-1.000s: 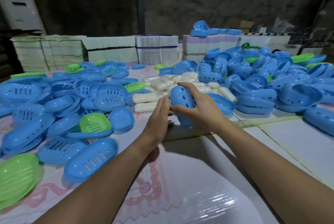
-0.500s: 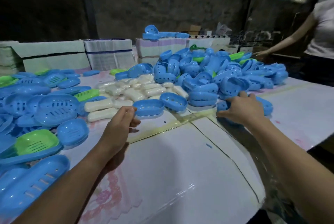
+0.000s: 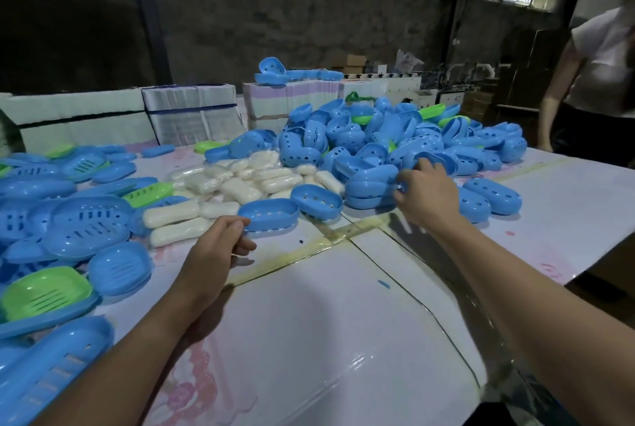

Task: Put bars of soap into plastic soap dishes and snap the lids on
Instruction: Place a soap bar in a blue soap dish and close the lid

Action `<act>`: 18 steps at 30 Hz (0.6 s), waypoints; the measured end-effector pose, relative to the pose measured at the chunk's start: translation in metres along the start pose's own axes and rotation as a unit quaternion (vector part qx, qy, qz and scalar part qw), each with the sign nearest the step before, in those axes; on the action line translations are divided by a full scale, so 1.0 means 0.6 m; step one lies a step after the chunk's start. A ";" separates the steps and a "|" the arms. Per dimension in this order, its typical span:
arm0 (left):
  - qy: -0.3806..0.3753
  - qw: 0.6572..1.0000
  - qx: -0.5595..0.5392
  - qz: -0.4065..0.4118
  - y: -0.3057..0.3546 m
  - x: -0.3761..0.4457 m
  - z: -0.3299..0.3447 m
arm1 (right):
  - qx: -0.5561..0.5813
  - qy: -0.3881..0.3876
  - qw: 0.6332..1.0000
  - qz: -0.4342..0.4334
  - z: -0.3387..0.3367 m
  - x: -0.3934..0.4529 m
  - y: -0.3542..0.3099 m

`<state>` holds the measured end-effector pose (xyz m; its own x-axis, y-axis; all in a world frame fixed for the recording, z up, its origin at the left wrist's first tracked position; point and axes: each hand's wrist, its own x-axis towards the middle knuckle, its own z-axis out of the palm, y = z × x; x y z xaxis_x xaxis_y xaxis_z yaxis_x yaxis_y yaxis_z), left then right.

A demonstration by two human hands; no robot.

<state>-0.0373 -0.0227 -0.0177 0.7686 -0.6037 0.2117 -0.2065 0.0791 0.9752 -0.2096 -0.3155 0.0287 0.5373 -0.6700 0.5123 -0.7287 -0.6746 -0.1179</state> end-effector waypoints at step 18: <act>0.067 0.996 0.048 0.018 -0.005 0.009 -0.017 | 0.336 -0.142 0.893 -0.262 0.083 -0.053 -0.372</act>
<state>-0.0265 -0.0181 -0.0190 0.8320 -0.4902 0.2596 -0.2875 0.0192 0.9576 -0.0426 -0.1591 -0.0038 0.8860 -0.1941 0.4211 0.0232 -0.8885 -0.4583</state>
